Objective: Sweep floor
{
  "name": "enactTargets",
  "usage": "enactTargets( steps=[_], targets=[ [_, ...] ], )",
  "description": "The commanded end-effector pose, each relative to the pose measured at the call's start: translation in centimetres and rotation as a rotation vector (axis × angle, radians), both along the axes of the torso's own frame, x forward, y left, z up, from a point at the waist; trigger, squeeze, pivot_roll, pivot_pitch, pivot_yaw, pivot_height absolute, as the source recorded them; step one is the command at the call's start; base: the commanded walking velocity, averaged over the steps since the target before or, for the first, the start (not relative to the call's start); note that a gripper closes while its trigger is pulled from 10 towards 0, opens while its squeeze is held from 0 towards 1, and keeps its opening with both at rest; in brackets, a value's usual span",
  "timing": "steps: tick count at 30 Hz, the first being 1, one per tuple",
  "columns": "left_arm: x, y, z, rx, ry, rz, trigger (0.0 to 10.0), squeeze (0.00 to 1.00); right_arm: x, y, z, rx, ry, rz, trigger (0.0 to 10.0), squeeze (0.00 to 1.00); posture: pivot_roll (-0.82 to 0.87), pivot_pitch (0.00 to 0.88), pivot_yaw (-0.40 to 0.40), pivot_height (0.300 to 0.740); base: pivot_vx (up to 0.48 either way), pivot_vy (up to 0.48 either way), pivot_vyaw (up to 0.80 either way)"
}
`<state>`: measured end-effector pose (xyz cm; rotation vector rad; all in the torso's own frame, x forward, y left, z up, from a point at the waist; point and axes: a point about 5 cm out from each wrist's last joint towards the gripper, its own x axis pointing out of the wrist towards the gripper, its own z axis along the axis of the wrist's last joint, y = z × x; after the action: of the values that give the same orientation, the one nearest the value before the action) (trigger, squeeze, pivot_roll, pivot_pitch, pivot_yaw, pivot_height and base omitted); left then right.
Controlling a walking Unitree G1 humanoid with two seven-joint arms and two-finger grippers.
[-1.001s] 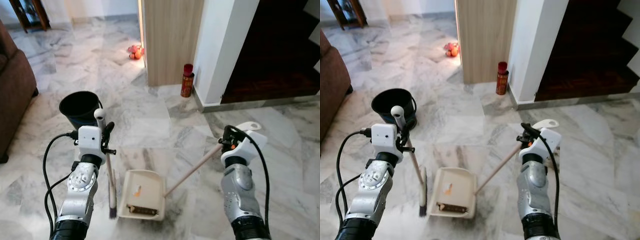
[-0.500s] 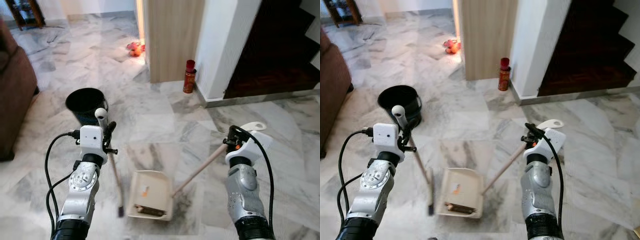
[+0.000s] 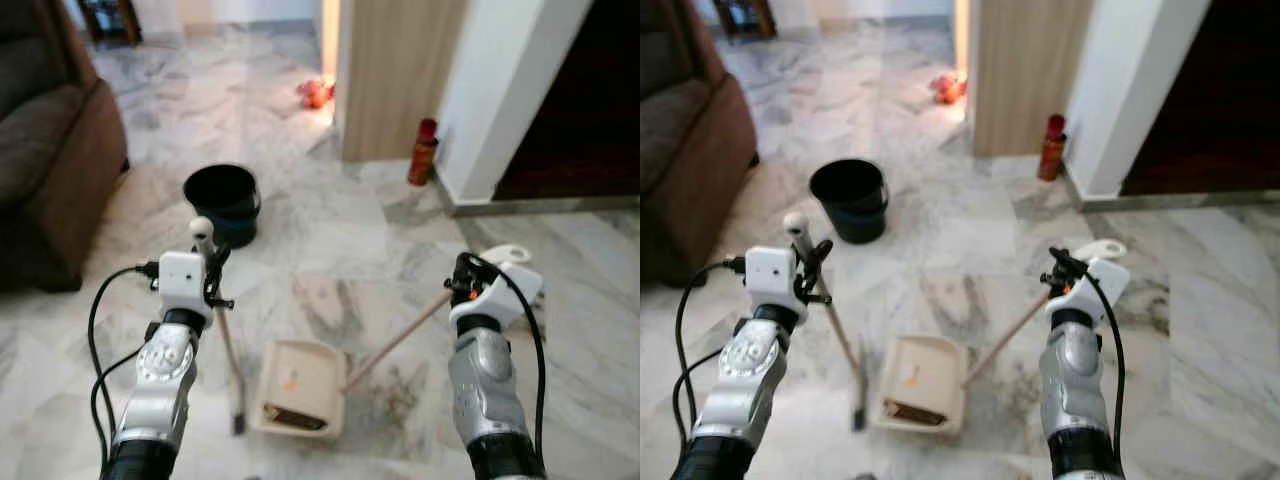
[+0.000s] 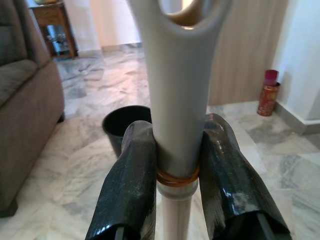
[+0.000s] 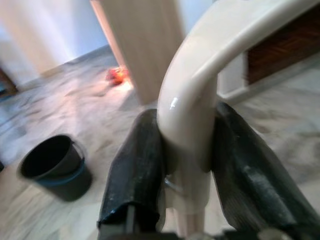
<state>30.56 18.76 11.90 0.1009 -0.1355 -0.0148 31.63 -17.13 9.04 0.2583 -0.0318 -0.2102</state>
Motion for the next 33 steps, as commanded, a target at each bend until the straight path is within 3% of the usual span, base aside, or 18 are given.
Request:
enactTargets(
  steps=[1, 9, 26, 33],
  targets=[
    [0.16, -0.48, 0.98, 0.010, -0.047, -0.015, 10.0, 0.00, 0.25, -0.17, 0.98, 0.023, -0.049, -0.010, 10.0, 0.00, -0.01, 0.084, -0.003, 0.740, 0.000, 0.247, 0.45],
    [0.12, -0.55, 0.92, 0.010, -0.045, -0.014, 10.0, 0.00, 0.27, -0.10, 0.93, 0.034, -0.048, -0.002, 10.0, 0.00, -0.01, 0.079, -0.004, 0.740, 0.000, 0.249, 0.11],
    [0.12, -0.92, 1.04, -0.002, -0.054, -0.032, 10.0, 0.00, 0.32, 0.17, 0.95, 0.029, -0.048, 0.008, 10.0, 0.00, -0.01, 0.074, -0.003, 0.740, 0.000, 0.000, 0.00],
    [0.13, -0.76, 0.85, 0.008, -0.036, -0.023, 10.0, 0.00, 0.22, 0.18, 0.96, 0.049, -0.056, 0.006, 10.0, 0.00, -0.01, 0.078, -0.001, 0.740, 0.204, 0.000, 0.42]
  ],
)
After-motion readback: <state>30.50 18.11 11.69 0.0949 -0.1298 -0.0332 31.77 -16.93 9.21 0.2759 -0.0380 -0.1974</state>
